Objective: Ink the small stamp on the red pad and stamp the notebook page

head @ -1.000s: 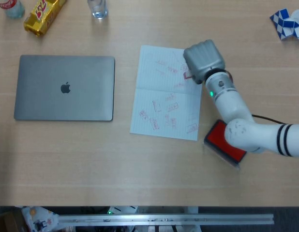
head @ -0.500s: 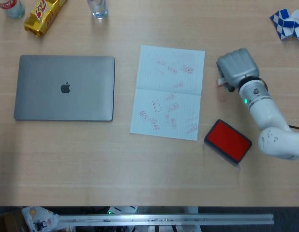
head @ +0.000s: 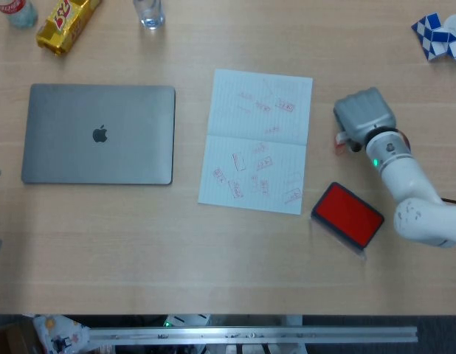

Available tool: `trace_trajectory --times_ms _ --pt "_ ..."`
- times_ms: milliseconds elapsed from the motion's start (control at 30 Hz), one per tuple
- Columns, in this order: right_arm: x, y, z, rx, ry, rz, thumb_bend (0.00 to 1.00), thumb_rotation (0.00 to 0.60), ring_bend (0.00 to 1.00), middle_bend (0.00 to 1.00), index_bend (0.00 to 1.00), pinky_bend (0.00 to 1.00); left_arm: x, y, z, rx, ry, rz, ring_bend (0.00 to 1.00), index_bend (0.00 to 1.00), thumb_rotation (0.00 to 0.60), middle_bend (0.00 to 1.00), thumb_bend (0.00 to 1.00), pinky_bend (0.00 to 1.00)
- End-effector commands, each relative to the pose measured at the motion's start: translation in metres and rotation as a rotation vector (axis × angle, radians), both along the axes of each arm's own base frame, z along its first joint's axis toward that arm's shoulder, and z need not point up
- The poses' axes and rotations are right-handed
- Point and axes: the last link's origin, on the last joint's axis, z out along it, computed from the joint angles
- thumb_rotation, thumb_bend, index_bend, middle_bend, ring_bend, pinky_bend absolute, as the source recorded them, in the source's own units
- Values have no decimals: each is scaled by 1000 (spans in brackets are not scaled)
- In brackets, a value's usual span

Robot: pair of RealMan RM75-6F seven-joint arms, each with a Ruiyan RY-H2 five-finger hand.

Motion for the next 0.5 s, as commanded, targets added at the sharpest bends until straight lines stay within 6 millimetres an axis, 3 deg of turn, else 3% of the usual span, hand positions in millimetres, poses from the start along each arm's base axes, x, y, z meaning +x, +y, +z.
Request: trace_trajectory --times_ms 33,500 --pt "-1 1 -2 2 -5 1 489 600 574 662 866 370 0 0 0 0 1 0 14 0 600 0 209 18" --pt "-9 7 -9 20 -38 -4 415 600 557 636 812 371 0 0 0 -4 3 4 14 0 600 0 209 18"
